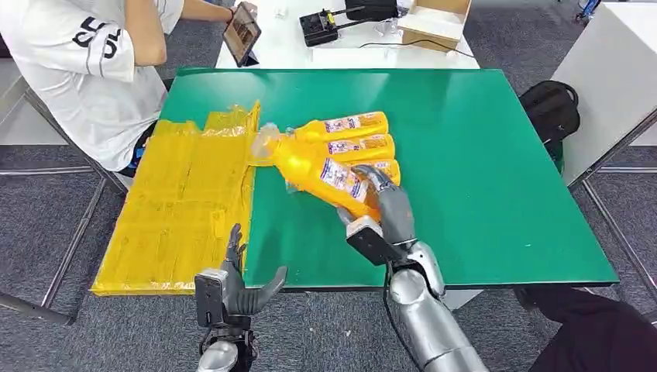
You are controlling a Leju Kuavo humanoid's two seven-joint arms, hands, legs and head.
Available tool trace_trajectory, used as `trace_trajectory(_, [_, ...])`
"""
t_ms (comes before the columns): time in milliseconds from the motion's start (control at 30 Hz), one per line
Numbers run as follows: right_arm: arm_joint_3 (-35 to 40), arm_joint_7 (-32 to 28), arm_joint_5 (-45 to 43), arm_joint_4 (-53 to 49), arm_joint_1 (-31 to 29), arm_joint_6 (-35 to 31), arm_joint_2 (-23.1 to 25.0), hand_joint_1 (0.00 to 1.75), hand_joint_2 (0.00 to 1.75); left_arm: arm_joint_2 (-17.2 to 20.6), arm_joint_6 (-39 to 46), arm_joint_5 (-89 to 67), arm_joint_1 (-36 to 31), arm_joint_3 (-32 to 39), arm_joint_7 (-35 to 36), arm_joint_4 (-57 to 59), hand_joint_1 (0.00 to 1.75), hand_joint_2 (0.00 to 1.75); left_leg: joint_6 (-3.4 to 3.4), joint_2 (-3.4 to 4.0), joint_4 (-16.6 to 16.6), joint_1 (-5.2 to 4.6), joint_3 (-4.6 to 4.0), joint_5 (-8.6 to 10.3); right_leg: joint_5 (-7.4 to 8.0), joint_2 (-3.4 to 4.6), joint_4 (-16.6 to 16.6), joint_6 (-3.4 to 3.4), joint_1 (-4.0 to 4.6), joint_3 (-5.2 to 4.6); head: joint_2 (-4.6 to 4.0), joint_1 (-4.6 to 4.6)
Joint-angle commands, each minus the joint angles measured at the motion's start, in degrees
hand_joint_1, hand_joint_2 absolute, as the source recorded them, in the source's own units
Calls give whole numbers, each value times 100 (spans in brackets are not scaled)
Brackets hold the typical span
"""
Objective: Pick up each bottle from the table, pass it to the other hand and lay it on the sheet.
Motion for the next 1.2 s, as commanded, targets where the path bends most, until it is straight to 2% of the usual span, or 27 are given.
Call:
trace_trajectory(33, [-544,-613,-369,-2147,673,-848,268,175,175,-164,51,268,-179,-112,22,160,0,175,12,-10,8,-10,3,-12,-15,-18,7,-12,-4,9,0,0])
trace_trajectory(100, [-542,-644,-338,-2278,764,-1027,295,175,175,-164,53,461,-175,-75,22,61,0,175,12,-16,4,-13,5,-13,-13,-24,-2,-11,-4,12,0,2])
trace_trajectory(200, [-467,-655,-276,-2148,770,-998,296,175,175,-164,-189,595,-180,-38,22,-9,0,175,8,-6,1,-14,-3,-6,-4,-12,-5,-6,-7,-1,0,0])
trace_trajectory(533, [-446,-670,-271,-2071,771,-1003,309,175,175,-164,-189,601,-194,-39,22,4,0,175,10,-1,2,-11,4,-10,-5,-8,-6,-6,-1,4,0,0])
trace_trajectory(733, [-105,-1093,-149,-1076,1035,-519,609,175,175,-164,-1076,732,-312,-229,22,-271,0,175,8,2,-2,-6,9,-10,-4,-6,-11,-8,3,11,0,2])
trace_trajectory(833, [123,-1471,160,-718,1237,-815,816,175,175,-164,-1162,730,-247,-317,37,-608,0,175,9,5,-4,-4,27,-17,-10,-5,-13,-17,7,27,0,0])
trace_trajectory(967, [542,-1454,249,-402,1414,-1062,995,175,175,-164,-1233,821,-225,-398,221,-799,0,175,6,7,-2,-2,4,-11,-3,1,-10,-7,7,2,0,0])
trace_trajectory(1067, [565,-1471,157,-305,1380,-1114,956,175,175,-164,-1245,830,-237,-399,217,-734,0,175,12,9,-4,-3,31,-21,-14,-2,-13,-17,9,29,0,0])
trace_trajectory(1200, [519,-1471,65,-82,1348,-1121,987,175,175,-164,-1261,854,-253,-372,196,-699,0,175,10,1,-4,-5,13,-11,-7,-8,-13,-10,4,14,0,2])
